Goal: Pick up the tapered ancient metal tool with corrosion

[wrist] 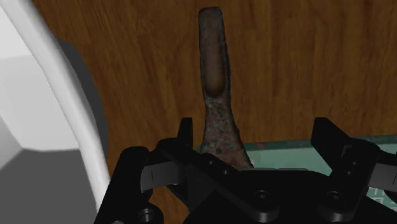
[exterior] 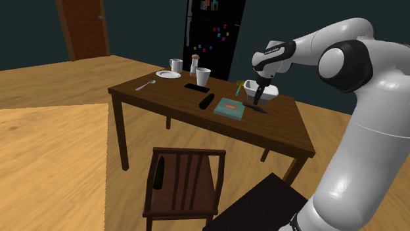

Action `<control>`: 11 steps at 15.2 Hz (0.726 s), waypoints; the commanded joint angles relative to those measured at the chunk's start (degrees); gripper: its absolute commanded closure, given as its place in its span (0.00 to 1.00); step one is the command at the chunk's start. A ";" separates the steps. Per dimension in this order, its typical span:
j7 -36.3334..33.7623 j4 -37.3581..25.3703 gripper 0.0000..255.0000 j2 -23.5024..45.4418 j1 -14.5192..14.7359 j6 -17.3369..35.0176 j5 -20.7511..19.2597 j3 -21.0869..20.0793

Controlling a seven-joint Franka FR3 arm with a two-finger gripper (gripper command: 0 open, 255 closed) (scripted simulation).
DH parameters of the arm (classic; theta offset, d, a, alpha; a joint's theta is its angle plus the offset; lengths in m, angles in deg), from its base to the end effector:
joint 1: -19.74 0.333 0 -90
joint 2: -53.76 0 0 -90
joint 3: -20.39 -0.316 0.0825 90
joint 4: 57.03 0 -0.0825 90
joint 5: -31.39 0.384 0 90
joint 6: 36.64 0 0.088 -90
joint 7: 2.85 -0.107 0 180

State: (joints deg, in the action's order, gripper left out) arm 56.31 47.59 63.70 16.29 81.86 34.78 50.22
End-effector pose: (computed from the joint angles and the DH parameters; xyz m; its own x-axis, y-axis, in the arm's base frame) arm 0.5212 -0.3208 0.4580 0.9057 0.4234 0.0203 0.4198 -0.9026 0.0957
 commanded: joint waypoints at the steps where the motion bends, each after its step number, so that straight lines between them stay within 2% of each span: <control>1: 3.62 -5.29 0.00 5.43 -1.72 -0.45 2.76 -0.09; 11: 4.37 -1.94 0.00 7.49 -2.20 4.72 4.02 -0.73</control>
State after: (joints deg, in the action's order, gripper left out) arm 60.67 45.56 71.08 14.10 86.37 38.72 49.52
